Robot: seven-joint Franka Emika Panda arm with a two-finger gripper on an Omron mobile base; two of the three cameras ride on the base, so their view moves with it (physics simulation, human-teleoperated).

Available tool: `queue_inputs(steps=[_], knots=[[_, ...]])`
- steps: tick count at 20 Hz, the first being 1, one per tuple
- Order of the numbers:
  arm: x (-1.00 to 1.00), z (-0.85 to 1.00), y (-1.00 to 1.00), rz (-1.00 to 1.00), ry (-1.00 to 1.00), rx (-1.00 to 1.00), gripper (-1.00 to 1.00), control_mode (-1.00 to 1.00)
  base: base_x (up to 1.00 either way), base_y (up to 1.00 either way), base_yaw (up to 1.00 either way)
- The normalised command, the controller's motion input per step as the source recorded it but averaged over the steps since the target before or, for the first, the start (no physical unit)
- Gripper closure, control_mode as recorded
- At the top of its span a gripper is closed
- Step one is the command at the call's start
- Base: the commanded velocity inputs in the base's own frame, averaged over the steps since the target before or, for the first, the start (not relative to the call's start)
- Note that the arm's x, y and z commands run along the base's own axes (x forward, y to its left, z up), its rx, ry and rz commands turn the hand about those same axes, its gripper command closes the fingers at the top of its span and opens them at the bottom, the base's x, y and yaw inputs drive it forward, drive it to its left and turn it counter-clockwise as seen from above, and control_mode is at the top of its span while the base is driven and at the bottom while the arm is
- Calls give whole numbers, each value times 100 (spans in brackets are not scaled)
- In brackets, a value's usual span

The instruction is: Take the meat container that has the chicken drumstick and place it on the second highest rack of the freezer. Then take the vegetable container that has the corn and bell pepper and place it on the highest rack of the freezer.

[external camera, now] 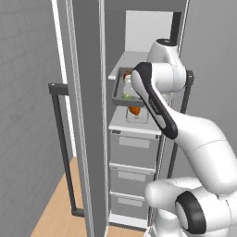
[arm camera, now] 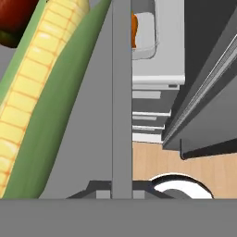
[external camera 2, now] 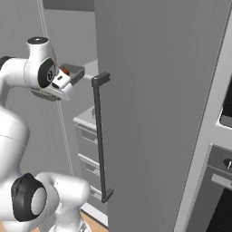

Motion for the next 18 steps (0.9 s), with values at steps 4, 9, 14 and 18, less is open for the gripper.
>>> queue_inputs(steps=[4, 9, 14, 18], knots=[[67, 22, -7, -10, -3, -4, 100, -100, 0, 0, 0], [68, 17, -46, -10, -1, 0, 100, -100, 0, 0, 0], [68, 17, -58, -8, 0, 0, 100, -100, 0, 0, 0], [71, 5, -38, -8, 0, 0, 100, -100, 0, 0, 0]])
